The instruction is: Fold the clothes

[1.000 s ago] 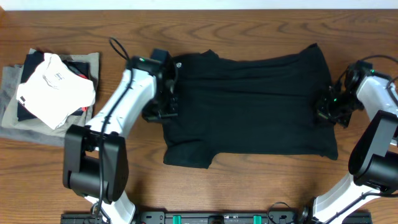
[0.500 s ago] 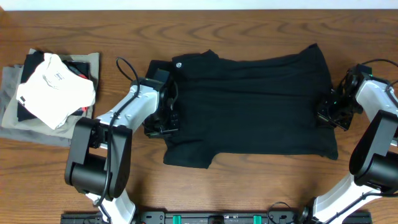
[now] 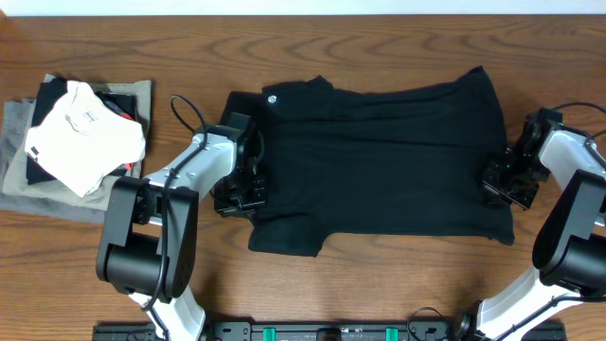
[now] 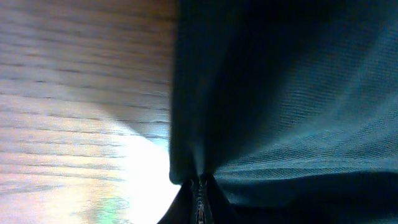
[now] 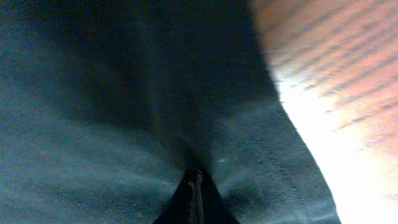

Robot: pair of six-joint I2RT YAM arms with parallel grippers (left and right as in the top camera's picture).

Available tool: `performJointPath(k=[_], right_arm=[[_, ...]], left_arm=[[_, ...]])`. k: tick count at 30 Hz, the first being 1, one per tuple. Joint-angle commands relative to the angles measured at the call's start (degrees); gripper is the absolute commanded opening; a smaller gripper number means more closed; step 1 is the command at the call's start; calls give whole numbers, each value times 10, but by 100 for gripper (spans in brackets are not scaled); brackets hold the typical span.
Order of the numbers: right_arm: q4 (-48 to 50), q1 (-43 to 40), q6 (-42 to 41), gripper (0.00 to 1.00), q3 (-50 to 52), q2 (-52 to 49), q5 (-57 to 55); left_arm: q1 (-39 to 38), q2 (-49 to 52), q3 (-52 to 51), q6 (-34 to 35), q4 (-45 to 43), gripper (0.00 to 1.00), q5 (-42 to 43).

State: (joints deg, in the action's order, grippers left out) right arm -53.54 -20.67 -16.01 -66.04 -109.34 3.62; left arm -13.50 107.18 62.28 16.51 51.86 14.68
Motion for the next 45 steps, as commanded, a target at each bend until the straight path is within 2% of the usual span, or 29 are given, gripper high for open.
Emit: performJointPath(k=[1, 10, 18, 27, 31, 34, 37, 40, 42, 45], right_arm=[[2, -28, -20, 1, 19, -9, -53], [-5, -49, -20, 1, 19, -9, -56], [-24, -62, -24, 1, -4, -9, -77], [-100, -71, -33, 1, -93, -9, -77], [-104, -70, -32, 2, -107, -9, -63], [-87, -70, 9, 8, -107, -9, 2], [-74, -70, 43, 12, -107, -9, 68], [-73, -70, 43, 13, -107, -9, 74], [-74, -70, 50, 14, -107, -9, 74], [-82, -70, 66, 14, -107, -9, 73]], left_arm=[[17, 7, -9, 1, -7, 7, -8], [55, 8, -25, 2, -16, 7, -8], [66, -2, -17, 5, 45, 6, -8], [66, -90, -12, 5, 107, 7, -7], [56, -131, -12, -5, 120, 11, -5], [36, -152, -12, -10, 112, 46, -2], [11, -155, -12, -10, 106, 62, 3], [-14, -148, -17, 6, 109, 72, 24], [-24, -144, -26, 42, 114, 72, 24], [-30, -142, -44, 53, 118, 72, 24]])
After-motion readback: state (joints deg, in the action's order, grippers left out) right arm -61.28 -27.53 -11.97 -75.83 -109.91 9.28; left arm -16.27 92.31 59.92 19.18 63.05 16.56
